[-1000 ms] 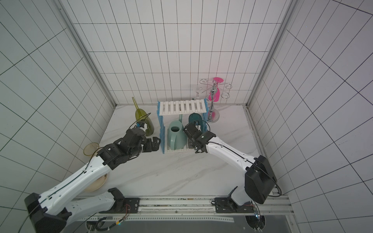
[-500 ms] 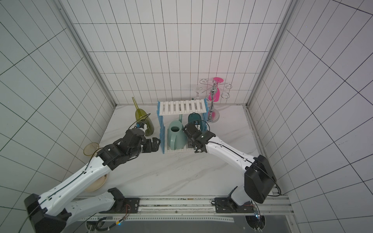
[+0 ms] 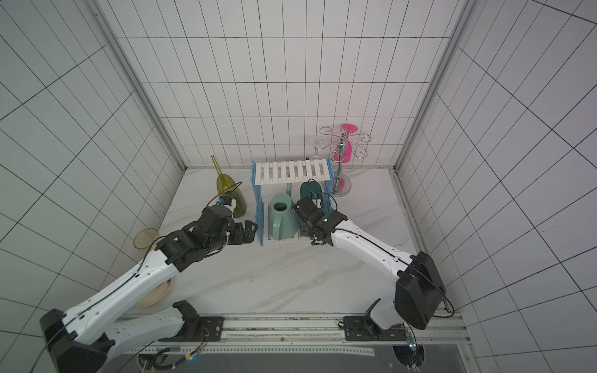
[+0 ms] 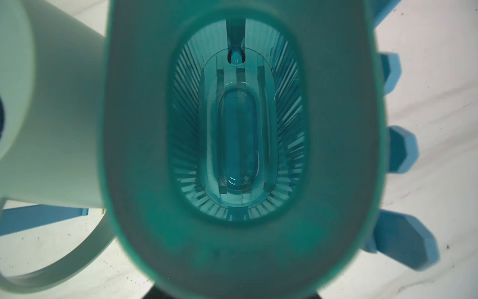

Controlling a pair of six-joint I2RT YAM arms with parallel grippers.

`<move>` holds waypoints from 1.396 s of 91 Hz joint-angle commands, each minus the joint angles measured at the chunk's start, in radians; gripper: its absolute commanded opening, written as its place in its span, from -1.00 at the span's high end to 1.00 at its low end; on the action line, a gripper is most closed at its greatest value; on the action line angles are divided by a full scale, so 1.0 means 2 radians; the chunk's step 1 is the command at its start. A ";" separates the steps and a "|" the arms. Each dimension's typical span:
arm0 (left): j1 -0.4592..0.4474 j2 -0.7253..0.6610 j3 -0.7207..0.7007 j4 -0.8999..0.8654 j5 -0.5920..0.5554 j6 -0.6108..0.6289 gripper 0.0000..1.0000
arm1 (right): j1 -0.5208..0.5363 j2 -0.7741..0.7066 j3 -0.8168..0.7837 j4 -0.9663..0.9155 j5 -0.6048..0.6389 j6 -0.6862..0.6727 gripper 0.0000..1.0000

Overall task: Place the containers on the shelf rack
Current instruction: 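Place the container on the shelf, then pick up a container from the center of the board.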

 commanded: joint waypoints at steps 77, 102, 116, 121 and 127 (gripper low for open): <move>0.110 0.118 0.040 0.037 -0.082 -0.006 -0.73 | 0.076 -0.222 -0.022 0.027 -0.044 -0.160 -0.98; 0.136 0.221 0.108 0.028 -0.056 -0.008 -0.71 | 0.084 -0.206 -0.018 0.031 -0.043 -0.160 -0.98; 0.148 0.259 0.127 0.042 -0.060 -0.011 -0.71 | 0.084 -0.213 -0.020 0.029 -0.039 -0.159 -0.98; 0.154 0.270 0.131 0.049 -0.060 -0.011 -0.71 | 0.084 -0.217 -0.022 0.027 -0.038 -0.159 -0.98; 0.161 0.282 0.134 0.057 -0.064 -0.012 -0.71 | 0.084 -0.223 -0.023 0.024 -0.034 -0.158 -0.98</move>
